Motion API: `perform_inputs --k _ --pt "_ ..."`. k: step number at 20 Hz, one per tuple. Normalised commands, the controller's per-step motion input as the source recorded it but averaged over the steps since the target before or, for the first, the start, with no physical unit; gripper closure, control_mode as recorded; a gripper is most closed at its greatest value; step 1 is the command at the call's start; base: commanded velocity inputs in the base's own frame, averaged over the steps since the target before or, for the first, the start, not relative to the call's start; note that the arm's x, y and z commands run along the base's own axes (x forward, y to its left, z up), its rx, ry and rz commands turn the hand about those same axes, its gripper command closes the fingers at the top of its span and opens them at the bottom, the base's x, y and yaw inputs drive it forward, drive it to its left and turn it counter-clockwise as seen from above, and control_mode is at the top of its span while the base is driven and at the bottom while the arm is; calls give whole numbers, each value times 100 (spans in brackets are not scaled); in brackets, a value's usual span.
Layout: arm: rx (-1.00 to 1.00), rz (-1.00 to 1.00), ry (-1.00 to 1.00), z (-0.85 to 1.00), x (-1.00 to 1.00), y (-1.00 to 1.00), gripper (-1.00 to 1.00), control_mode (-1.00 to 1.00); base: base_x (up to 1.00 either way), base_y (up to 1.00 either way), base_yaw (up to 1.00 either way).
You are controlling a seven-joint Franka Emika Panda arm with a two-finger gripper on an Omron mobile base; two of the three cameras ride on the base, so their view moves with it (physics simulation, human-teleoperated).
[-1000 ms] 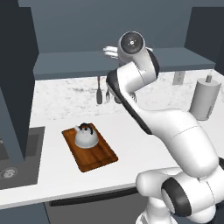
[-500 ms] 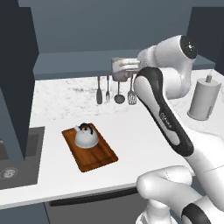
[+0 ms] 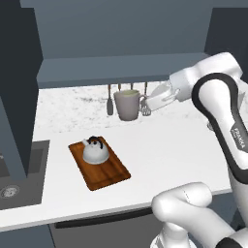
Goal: Pick the kettle from the counter and place it on the tray. Then pick the mug from the cabinet and place it on the tray. Then close the cabinet doors.
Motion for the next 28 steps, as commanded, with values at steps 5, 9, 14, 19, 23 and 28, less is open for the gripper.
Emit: perform_inputs --k 5,9,14,19,23,28 --pt "-8 31 0 -88 -46 31 100 -100 0 0 0" --pt "0 3 0 -100 0 28 100 -100 0 0 0" --pt "3 0 0 -96 12 10 100 -100 0 0 0" --pt "0 1 0 -79 46 0 100 -100 0 0 0" --pt "0 3 0 -64 59 4 100 -100 0 0 0" --pt "0 7 0 -43 76 10 100 -100 0 0 0"
